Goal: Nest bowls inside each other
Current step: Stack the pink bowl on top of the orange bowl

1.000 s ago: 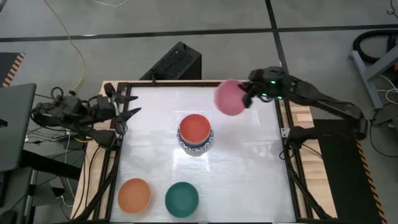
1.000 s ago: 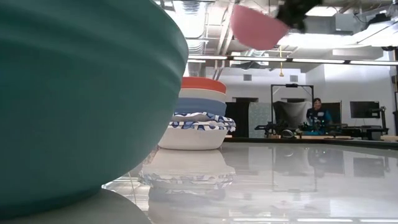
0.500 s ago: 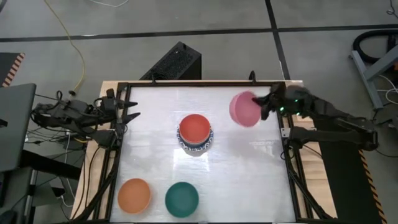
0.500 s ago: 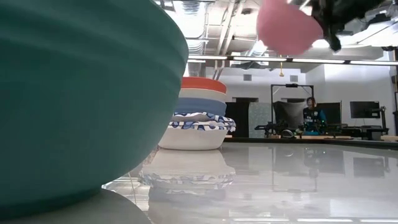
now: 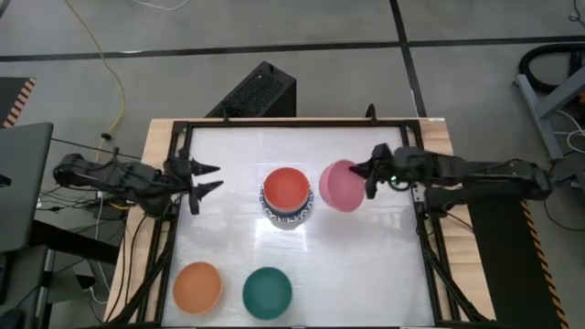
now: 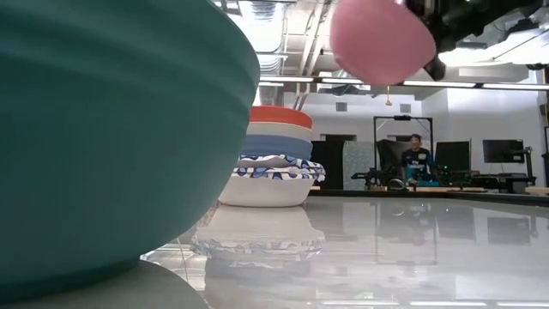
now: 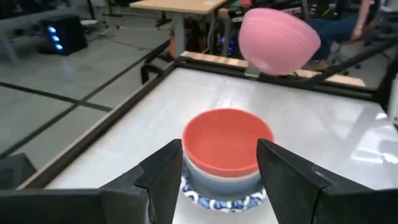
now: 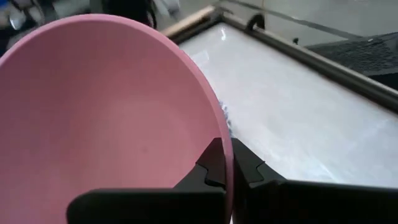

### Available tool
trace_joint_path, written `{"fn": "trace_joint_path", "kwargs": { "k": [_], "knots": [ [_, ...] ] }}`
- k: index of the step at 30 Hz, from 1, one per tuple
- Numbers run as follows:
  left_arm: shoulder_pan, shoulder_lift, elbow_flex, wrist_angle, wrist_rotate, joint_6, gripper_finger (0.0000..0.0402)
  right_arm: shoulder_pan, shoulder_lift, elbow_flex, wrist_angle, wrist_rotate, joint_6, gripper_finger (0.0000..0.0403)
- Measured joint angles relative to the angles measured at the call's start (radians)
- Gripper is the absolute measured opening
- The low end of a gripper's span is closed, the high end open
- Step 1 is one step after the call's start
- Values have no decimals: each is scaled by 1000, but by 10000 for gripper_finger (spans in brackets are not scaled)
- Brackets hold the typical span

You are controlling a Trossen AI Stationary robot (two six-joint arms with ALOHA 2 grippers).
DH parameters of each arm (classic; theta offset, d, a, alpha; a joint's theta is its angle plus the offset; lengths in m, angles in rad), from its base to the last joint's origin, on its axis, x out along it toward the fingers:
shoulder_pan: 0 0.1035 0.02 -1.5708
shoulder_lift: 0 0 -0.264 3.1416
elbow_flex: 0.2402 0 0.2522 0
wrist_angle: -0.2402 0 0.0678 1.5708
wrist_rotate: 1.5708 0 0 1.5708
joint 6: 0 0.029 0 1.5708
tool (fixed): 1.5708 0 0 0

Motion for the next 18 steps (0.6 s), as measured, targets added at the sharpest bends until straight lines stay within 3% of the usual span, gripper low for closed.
{"fn": "trace_joint_path", "kwargs": {
  "k": [4,8,11,18],
  "knots": [
    [-14,-31,-30,66,34,15,194,65,-20,0,69,5,-45,10],
    [-30,-89,-32,92,52,24,194,127,-87,1,29,107,-54,10],
    [-42,-132,-33,69,58,21,194,172,-119,1,20,160,-36,11],
    [-53,-197,-33,-2,59,24,194,222,-101,1,29,168,9,11]
  ]
}}
